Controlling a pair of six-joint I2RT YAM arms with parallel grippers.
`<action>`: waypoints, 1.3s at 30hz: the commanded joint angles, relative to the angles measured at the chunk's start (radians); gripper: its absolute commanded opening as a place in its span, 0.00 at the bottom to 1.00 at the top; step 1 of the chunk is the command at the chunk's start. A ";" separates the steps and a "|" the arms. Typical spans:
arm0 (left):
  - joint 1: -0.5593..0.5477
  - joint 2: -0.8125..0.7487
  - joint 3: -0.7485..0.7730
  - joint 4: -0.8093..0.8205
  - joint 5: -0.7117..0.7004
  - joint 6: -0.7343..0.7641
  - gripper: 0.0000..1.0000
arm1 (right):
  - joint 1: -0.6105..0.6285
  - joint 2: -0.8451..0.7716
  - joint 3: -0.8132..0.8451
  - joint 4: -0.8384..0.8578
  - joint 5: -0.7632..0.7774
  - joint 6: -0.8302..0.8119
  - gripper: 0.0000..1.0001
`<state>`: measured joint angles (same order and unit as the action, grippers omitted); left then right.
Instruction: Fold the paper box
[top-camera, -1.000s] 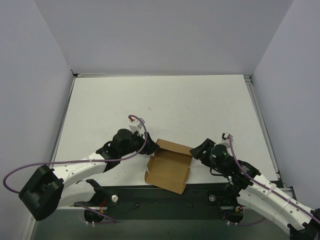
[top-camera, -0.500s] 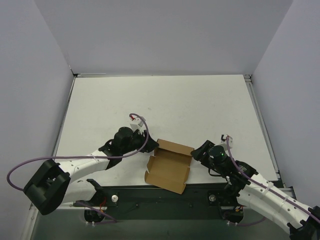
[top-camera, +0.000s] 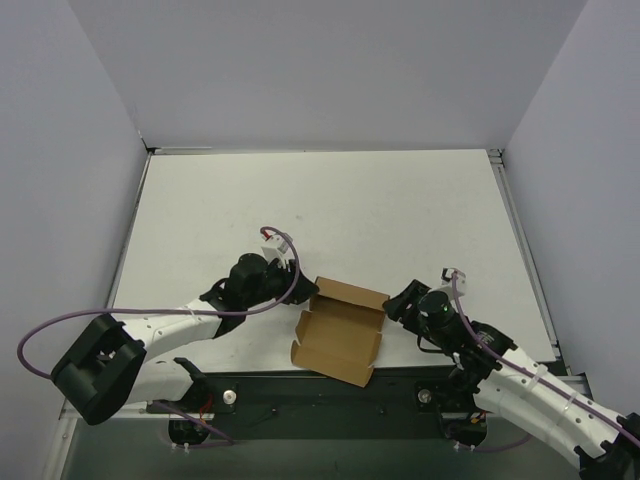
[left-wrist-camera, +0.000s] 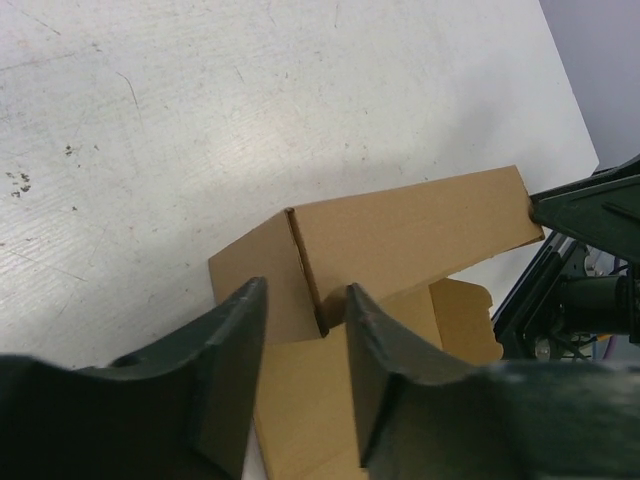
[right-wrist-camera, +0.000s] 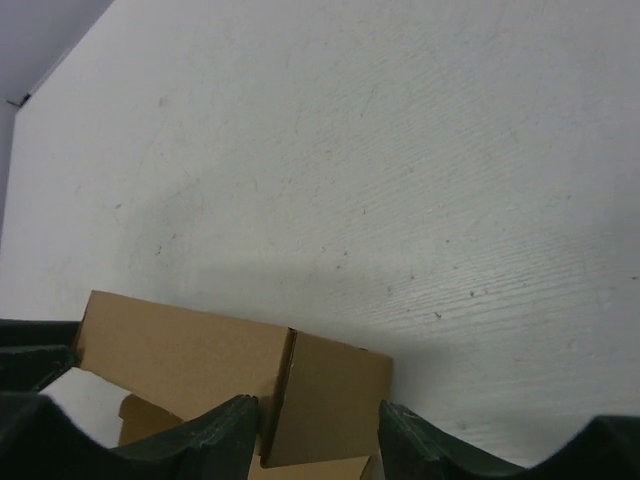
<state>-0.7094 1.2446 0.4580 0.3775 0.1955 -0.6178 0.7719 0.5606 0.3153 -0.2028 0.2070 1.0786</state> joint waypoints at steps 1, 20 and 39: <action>0.013 -0.045 0.062 -0.009 0.009 0.030 0.55 | -0.002 -0.004 0.111 -0.124 0.074 -0.222 0.56; 0.394 -0.172 0.594 -0.905 0.202 0.298 0.74 | 0.400 0.479 0.484 -0.138 0.300 -0.924 0.60; 0.505 -0.152 0.455 -0.773 0.071 0.429 0.74 | 0.537 0.892 0.561 -0.121 0.641 -0.994 0.51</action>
<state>-0.2081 1.1423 0.9104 -0.4591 0.3038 -0.2264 1.3041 1.3991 0.8303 -0.2993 0.7227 0.1101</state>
